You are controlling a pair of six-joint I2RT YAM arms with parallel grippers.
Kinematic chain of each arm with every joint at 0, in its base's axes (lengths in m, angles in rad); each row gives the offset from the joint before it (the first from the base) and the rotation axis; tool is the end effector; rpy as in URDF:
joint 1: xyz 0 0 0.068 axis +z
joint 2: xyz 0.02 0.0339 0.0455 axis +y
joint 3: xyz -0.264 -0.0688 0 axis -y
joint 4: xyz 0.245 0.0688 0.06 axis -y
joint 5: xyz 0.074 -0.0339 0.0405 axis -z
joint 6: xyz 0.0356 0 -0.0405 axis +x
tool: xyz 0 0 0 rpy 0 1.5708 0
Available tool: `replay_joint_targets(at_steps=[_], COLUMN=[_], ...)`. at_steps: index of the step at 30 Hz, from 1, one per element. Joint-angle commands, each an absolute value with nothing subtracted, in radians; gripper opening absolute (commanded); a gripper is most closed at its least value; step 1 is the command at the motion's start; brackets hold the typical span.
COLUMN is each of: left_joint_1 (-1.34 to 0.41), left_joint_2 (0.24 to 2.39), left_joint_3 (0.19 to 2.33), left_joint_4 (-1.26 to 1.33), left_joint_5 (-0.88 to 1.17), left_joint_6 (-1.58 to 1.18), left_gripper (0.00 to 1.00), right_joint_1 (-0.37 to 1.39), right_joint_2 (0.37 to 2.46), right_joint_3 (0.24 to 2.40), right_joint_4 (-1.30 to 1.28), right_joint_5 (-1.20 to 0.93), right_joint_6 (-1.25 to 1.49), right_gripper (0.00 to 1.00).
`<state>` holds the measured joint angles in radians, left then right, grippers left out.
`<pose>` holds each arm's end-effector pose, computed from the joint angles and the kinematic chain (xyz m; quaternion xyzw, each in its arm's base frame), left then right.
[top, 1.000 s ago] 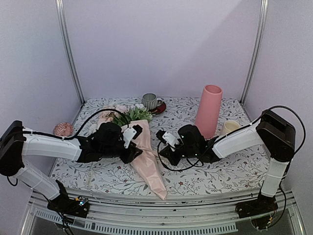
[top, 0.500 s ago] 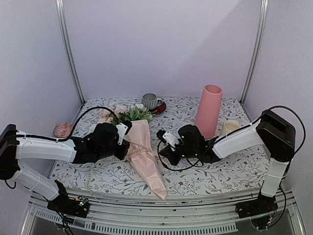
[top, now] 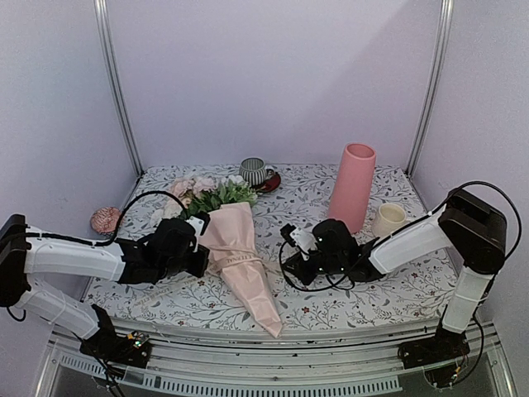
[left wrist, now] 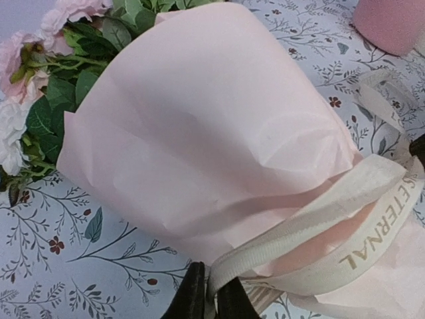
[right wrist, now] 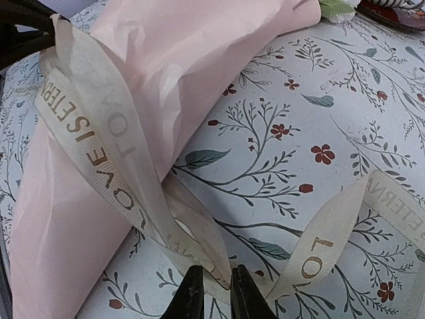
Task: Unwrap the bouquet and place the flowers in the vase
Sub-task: Untie the half-tied ribbon from the folded wrapping paper.
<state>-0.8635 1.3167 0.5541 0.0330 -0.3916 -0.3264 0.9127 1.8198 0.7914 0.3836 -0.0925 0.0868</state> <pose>0.1740 -0.1827 0.1719 0.1610 0.8844 -0.0774 0.4312 0.2117 0.2792 0.1247 -0.3776 0.8103 0.2501 0.3718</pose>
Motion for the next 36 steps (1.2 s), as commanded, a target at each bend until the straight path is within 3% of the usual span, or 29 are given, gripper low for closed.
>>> replay_joint_targets(at_steps=[1, 2, 8, 19, 25, 28, 36], left_joint_1=[-0.870, -0.870, -0.871, -0.870, -0.871, -0.869, -0.869], left_joint_2=[1.284, 1.279, 1.271, 1.285, 1.293, 1.292, 1.282], left_joint_3=[0.546, 0.546, 0.544, 0.548, 0.552, 0.552, 0.538], left_joint_4=[0.073, 0.074, 0.094, 0.114, 0.135, 0.150, 0.171], left_joint_5=[-0.333, -0.327, -0.303, -0.288, -0.264, -0.251, -0.247], left_joint_6=[-0.303, -0.298, -0.281, -0.268, -0.265, -0.266, -0.270], left_gripper=[0.12, 0.13, 0.13, 0.13, 0.00, 0.00, 0.00], right_joint_1=[0.908, 0.910, 0.932, 0.960, 0.988, 0.998, 0.997], right_joint_2=[1.762, 1.753, 1.698, 1.698, 1.802, 1.848, 1.907], right_joint_3=[0.792, 0.793, 0.819, 0.910, 1.032, 1.079, 1.115], right_joint_4=[0.420, 0.417, 0.371, 0.350, 0.301, 0.287, 0.275], right_joint_5=[-0.156, -0.161, -0.164, -0.252, -0.311, -0.324, -0.169], right_joint_6=[0.044, 0.031, -0.078, -0.171, -0.226, -0.237, -0.173], right_gripper=[0.18, 0.22, 0.27, 0.30, 0.29, 0.29, 0.31])
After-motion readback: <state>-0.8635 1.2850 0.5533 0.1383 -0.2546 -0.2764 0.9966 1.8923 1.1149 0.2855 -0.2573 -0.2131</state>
